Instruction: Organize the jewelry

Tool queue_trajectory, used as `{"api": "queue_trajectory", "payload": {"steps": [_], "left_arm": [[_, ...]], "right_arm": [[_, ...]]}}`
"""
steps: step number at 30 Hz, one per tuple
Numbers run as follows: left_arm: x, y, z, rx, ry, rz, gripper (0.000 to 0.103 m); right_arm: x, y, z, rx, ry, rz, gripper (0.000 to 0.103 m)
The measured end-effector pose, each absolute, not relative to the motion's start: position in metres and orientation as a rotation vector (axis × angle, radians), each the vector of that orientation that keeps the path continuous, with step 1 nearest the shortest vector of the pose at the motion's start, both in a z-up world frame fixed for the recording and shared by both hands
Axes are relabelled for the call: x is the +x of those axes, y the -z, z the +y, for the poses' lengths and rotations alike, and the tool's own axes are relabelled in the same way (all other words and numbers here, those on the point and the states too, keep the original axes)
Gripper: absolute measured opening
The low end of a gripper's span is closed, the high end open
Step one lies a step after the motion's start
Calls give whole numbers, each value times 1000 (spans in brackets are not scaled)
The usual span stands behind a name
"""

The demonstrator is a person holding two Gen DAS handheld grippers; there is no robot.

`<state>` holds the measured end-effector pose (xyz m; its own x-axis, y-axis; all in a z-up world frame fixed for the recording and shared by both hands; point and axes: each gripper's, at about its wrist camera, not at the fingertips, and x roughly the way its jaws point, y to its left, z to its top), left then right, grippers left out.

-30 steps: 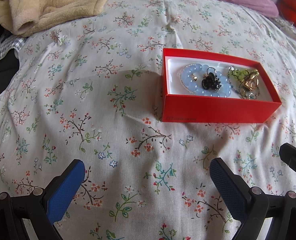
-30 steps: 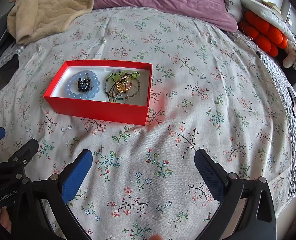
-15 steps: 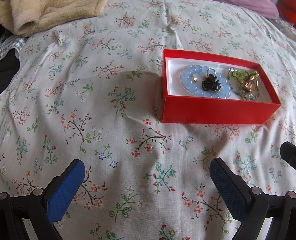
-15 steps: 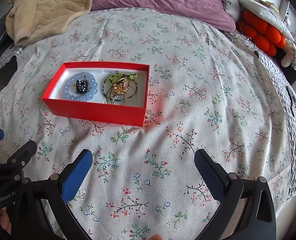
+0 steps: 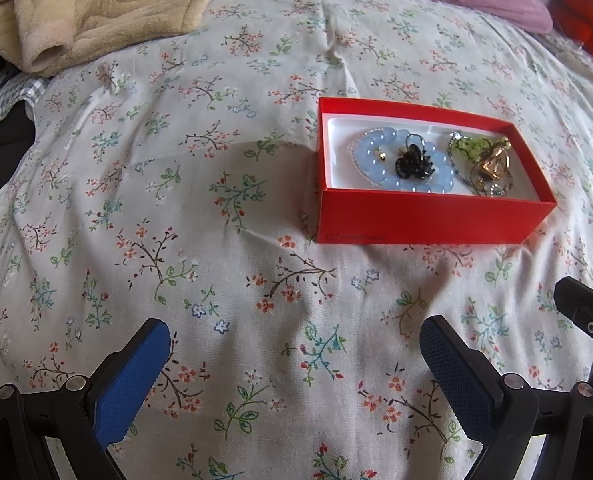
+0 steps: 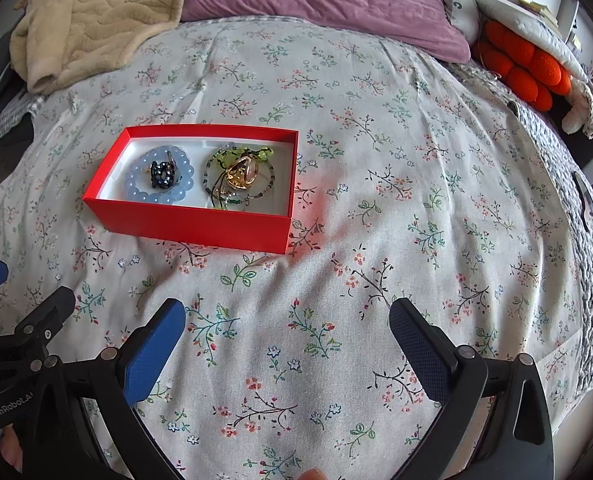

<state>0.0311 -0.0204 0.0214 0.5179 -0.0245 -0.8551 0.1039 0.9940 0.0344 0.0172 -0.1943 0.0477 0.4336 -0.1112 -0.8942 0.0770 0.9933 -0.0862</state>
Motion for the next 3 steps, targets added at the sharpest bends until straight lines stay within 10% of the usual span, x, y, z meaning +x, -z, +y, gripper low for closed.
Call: {"api": "queue_trajectory", "payload": {"steps": [3], "left_arm": [[30,-22,-21,84,83,1018,102]], "right_arm": [[17,-48,-194,-34,118,1116,103]]}}
